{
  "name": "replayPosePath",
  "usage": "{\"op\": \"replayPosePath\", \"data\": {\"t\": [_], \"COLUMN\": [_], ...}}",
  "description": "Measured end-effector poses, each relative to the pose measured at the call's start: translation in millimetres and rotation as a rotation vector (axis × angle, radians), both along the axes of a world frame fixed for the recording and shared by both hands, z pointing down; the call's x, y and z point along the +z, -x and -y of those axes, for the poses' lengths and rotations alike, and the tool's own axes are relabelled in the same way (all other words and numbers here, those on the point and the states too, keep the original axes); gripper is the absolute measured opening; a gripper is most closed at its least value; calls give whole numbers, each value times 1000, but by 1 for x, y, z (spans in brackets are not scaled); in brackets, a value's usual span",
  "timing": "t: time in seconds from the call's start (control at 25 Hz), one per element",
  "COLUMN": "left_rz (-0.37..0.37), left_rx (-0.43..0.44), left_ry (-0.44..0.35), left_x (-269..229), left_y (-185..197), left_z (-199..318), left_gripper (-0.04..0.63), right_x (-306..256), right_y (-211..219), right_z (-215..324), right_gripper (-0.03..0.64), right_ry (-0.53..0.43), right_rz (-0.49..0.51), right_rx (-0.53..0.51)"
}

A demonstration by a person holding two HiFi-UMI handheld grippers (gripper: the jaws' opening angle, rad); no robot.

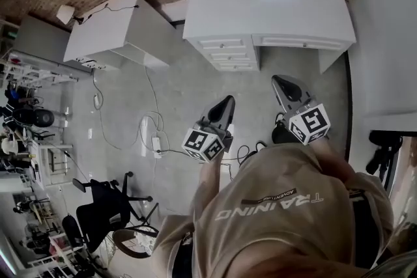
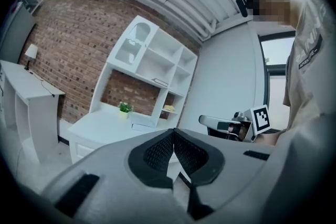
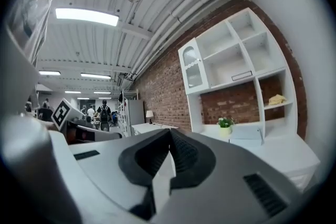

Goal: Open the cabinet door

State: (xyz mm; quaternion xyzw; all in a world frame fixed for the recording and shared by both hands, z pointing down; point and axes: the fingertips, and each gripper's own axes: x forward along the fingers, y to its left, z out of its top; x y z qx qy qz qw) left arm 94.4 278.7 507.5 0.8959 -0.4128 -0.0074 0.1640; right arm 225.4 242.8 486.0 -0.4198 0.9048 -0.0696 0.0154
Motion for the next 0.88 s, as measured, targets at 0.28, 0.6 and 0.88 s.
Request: {"op": "replayPosePath", "data": {"t": [0.28, 0.6, 0.88], "left_rz": [-85, -100, 16], "left_rx": [-56, -183, -202], "left_ry": [-37, 30, -6], "left_x": [-24, -5, -11], "left_y": [-18, -11, -11], "left_z": [43, 94, 130], "left_gripper": [8, 8, 8], "right_x": [29, 17, 58], "right_y": [-44, -21, -12], "right_z": [51, 108, 123], "right_gripper": [14, 14, 14], "right_ry": [54, -31, 32], "right_rz": [-43, -50, -172], "right_rx": [-12, -136, -216]}}
